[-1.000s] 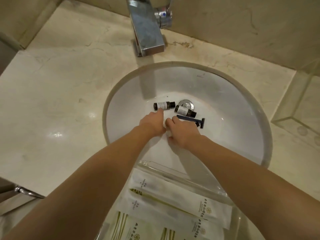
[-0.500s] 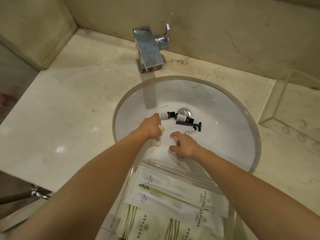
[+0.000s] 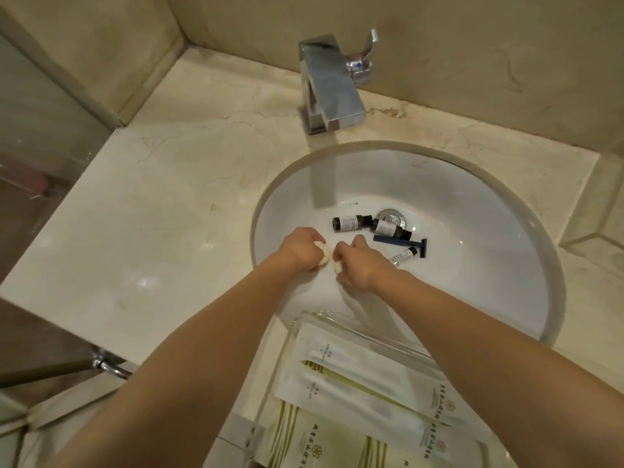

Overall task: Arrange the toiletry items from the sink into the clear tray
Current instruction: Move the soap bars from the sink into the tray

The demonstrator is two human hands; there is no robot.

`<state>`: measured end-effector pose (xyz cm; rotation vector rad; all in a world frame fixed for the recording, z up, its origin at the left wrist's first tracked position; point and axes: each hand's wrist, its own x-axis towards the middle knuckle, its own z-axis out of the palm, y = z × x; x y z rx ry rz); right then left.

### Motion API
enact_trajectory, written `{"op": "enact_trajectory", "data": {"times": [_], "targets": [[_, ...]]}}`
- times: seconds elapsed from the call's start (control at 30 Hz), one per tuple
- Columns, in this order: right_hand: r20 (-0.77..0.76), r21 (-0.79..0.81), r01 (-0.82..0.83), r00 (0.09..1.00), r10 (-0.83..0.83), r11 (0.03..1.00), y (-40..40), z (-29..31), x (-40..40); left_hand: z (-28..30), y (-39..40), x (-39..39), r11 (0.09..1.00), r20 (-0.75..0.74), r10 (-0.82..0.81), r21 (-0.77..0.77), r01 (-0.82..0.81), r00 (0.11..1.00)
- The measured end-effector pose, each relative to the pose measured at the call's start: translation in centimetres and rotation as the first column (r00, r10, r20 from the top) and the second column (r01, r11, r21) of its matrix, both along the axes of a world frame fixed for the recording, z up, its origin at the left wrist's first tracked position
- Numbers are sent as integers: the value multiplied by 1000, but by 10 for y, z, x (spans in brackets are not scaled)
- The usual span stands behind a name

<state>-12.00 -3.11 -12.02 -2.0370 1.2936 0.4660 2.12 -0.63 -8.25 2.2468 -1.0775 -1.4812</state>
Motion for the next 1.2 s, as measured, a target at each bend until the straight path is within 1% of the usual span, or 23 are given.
{"op": "enact_trajectory", "data": {"times": [0.1,0.17,0.23,0.27,0.37,0.4,0.43,0.5,0.57,0.63,0.73,0.77,0.83,0.9,1.03,1.1,1.2], "targets": [[-68,-30,-31,997,29,999,2,3,5,4,3,4,999,-80,37,2,-37,996],[-130,-42,-80,989,74,996,5,6,5,7,7,7,999,-136,39,17,-37,990],[-190,-11,-114,976,110,993,9,10,0,11,12,8,999,-170,28,20,-25,985],[-209,25,-104,972,107,994,10,11,-4,13,15,8,1000,-177,24,14,-21,984],[-206,133,30,978,-2,991,10,17,-20,23,21,5,999,-188,44,-15,-47,981],[-182,165,102,981,-71,981,8,19,-25,27,21,4,997,-196,63,-23,-69,979],[-140,202,202,974,-176,958,6,23,-31,31,21,3,996,-198,79,-32,-87,977],[-34,288,406,910,-414,867,5,35,-42,40,22,4,992,-193,102,-51,-114,976],[41,344,525,820,-571,778,9,51,-54,52,22,6,987,-199,125,-71,-142,972],[113,368,600,730,-675,710,14,65,-62,64,25,8,982,-213,145,-89,-167,966],[209,497,662,536,-818,561,23,92,-67,80,30,11,972,-246,163,-125,-198,956],[223,530,674,474,-852,514,30,105,-69,86,34,11,969,-258,165,-136,-205,952],[251,568,689,376,-892,450,42,125,-76,97,43,9,968,-280,156,-150,-203,947],[286,582,691,321,-903,430,54,140,-83,107,50,7,970,-308,142,-146,-194,941],[377,541,716,264,-888,442,77,163,-90,130,60,2,985,-436,85,-100,-142,896],[420,492,742,255,-871,455,90,171,-92,141,67,-1,994,-490,0,-97,-54,871],[478,478,751,213,-852,455,111,176,-91,150,83,-4,981,-481,-189,-122,147,856]]}}
